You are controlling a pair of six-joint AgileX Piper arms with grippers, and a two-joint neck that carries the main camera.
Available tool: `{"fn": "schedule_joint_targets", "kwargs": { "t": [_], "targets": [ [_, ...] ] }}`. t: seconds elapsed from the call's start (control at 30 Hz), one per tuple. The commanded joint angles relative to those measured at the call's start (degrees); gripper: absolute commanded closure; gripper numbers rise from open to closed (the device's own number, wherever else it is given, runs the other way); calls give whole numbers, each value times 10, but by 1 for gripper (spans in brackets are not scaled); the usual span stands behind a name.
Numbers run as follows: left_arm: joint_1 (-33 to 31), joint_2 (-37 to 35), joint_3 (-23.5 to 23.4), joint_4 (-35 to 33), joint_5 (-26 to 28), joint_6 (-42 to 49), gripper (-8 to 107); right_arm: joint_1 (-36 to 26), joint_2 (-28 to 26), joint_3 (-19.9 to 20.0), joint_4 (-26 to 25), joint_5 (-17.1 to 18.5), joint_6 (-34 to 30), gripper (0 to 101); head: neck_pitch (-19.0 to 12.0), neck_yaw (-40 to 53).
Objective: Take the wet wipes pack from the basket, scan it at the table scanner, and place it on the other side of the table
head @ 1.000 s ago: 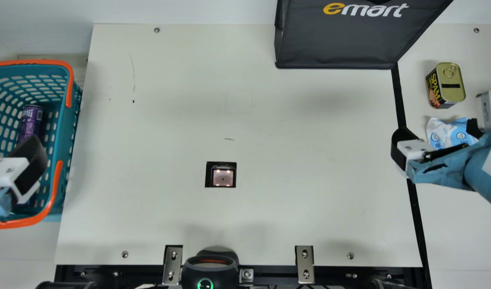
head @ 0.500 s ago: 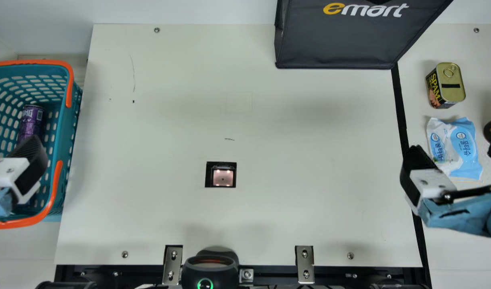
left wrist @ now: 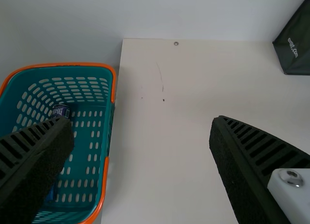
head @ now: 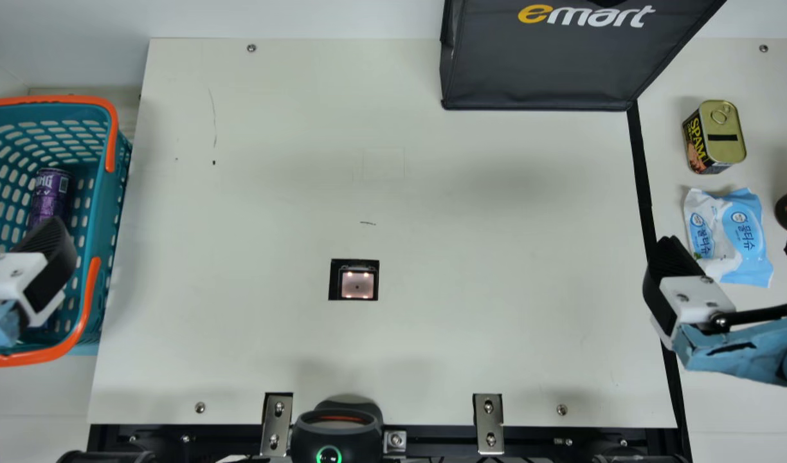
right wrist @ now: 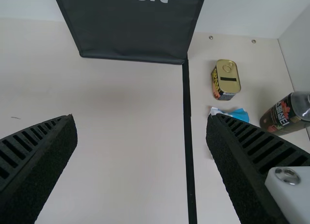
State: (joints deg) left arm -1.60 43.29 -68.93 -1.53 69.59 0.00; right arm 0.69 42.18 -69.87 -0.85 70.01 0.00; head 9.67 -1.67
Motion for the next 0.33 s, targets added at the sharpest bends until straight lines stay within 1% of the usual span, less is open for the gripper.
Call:
{"fn": "schedule_joint_targets", "kwargs": {
  "t": [0.0, 0.3],
  "targets": [
    [0, 0, 0, 0, 0, 0, 9, 0, 0, 0, 0, 0, 0, 6, -17, 1],
    [0, 0, 0, 0, 0, 0, 9, 0, 0, 0, 0, 0, 0, 6, -17, 1]
  ]
}}
